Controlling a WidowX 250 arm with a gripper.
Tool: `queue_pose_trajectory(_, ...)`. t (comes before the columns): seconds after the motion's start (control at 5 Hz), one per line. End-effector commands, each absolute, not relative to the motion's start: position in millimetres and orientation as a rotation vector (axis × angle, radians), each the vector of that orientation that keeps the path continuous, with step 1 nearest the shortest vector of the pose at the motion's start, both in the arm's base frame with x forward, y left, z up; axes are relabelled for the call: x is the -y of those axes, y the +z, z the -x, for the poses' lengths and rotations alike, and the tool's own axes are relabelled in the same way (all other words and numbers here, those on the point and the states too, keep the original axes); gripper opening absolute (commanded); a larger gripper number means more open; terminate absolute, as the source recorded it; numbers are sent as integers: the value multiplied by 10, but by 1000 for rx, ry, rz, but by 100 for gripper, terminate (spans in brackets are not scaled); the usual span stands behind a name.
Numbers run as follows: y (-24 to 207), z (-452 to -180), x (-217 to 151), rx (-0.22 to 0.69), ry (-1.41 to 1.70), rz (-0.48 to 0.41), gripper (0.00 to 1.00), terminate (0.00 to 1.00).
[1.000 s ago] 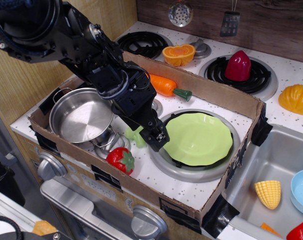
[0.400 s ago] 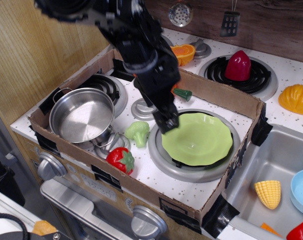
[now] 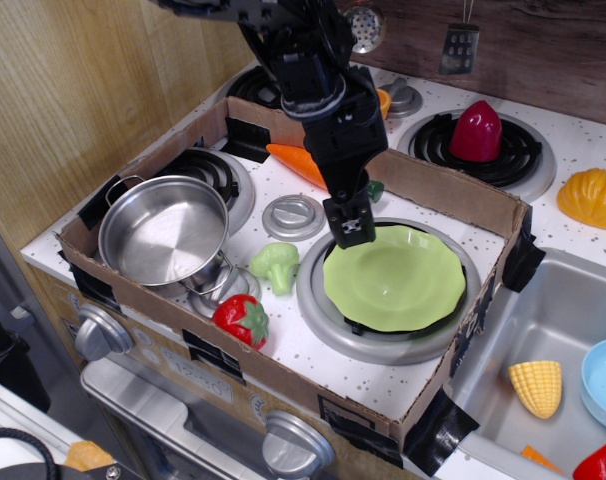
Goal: Put carrot on plate
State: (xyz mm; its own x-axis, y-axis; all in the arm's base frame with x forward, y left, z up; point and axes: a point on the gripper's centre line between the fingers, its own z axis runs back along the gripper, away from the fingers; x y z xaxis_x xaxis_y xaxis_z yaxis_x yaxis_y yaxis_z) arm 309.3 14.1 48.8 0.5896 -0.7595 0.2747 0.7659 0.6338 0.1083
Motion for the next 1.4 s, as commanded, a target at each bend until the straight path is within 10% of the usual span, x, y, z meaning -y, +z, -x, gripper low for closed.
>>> queue_pose_trajectory(0.0,389,-3436,-285,383,-1201,-10,100,0)
queue_pose_trajectory(1.2,226,-3706,-302,465,-1796,-193,100,0)
